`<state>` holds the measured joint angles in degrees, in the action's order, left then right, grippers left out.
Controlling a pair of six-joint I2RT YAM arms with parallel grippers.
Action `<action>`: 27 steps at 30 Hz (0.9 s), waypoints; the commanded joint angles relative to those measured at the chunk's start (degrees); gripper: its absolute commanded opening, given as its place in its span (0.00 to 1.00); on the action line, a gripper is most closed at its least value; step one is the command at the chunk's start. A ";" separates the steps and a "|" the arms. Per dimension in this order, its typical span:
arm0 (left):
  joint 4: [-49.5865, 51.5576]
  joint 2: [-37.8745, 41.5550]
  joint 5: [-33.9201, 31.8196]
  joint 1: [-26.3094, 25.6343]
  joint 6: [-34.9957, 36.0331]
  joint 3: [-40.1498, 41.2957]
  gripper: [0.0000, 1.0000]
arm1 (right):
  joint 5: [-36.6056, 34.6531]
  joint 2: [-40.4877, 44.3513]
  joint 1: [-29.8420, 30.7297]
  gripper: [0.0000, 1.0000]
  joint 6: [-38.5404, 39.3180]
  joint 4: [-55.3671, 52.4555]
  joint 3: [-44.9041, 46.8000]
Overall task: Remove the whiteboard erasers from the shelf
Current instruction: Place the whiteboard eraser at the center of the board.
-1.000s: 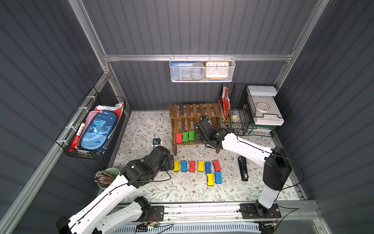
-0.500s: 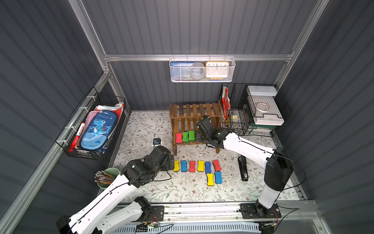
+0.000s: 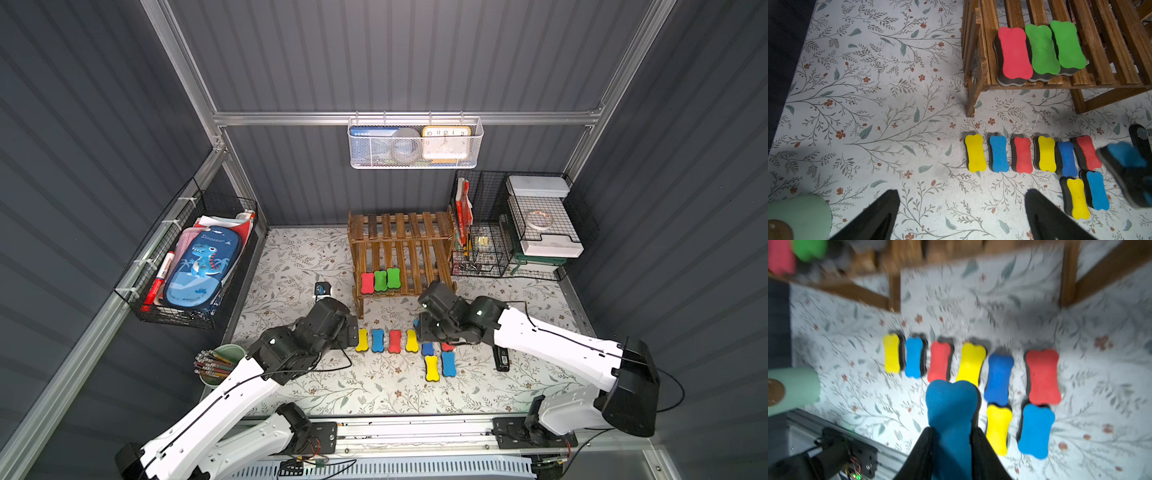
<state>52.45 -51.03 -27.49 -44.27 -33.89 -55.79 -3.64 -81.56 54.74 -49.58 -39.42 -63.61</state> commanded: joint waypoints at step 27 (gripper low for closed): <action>0.68 -0.29 0.47 -0.20 0.84 -0.98 0.99 | 2.02 -16.12 4.96 0.32 -5.18 3.53 1.29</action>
<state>52.31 -51.07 -27.18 -44.27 -33.65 -55.79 -0.34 -96.40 60.36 -56.21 -35.03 -61.21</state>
